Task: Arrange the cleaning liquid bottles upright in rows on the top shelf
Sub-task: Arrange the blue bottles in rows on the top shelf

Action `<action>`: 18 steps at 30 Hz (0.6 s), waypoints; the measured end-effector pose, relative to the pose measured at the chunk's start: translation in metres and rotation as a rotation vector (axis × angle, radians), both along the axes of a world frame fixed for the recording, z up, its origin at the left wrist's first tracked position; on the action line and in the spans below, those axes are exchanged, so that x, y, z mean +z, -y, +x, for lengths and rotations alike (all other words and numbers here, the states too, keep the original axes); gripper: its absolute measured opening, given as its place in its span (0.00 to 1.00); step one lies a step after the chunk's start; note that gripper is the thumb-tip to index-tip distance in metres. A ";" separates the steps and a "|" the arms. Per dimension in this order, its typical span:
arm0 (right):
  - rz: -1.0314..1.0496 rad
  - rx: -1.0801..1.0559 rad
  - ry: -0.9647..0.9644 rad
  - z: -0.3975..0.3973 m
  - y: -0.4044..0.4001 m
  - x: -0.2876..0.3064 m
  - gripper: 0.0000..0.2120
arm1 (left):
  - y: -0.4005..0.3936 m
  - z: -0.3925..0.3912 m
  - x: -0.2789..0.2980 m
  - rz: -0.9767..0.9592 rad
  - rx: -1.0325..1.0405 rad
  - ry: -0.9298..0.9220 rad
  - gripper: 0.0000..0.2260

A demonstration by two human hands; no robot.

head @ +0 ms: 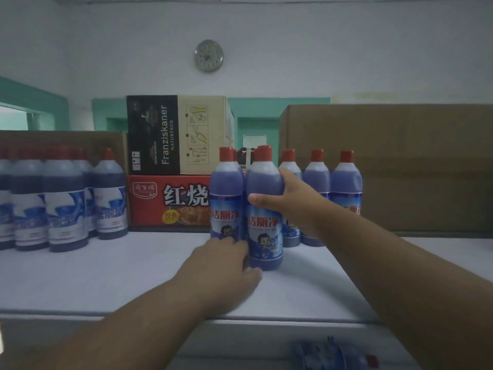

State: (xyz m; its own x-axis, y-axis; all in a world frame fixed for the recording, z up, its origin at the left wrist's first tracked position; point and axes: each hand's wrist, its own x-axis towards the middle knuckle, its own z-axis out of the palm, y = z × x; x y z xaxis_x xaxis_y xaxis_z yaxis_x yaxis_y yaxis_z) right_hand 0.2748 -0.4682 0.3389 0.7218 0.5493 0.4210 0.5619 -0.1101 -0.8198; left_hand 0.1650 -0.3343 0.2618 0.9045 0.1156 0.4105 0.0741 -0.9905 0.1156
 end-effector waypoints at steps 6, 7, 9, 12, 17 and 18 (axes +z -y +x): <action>-0.223 -0.097 0.173 -0.001 0.010 -0.030 0.33 | -0.002 0.000 -0.001 -0.013 -0.011 -0.028 0.10; -0.246 -0.109 0.180 0.000 0.010 -0.034 0.32 | -0.001 0.000 -0.001 -0.020 -0.012 -0.032 0.09; -0.249 -0.158 0.221 0.002 0.006 -0.036 0.31 | -0.001 -0.001 0.000 -0.006 -0.010 -0.038 0.09; -0.240 -0.215 0.254 0.004 -0.001 -0.039 0.30 | -0.002 -0.002 0.000 0.016 0.006 -0.054 0.12; -0.258 -0.262 0.285 0.003 -0.004 -0.042 0.29 | -0.003 0.000 -0.001 0.000 0.009 -0.079 0.12; -0.258 -0.265 0.285 0.004 -0.004 -0.042 0.29 | -0.003 0.001 -0.001 -0.002 0.011 -0.084 0.12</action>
State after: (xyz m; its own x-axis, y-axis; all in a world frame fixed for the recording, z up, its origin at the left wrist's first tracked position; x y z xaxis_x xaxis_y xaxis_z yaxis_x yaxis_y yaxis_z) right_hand 0.2787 -0.4639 0.2968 0.7268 0.4747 0.4964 0.6857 -0.4601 -0.5640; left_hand 0.1657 -0.3312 0.2606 0.9343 0.1266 0.3333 0.0947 -0.9894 0.1103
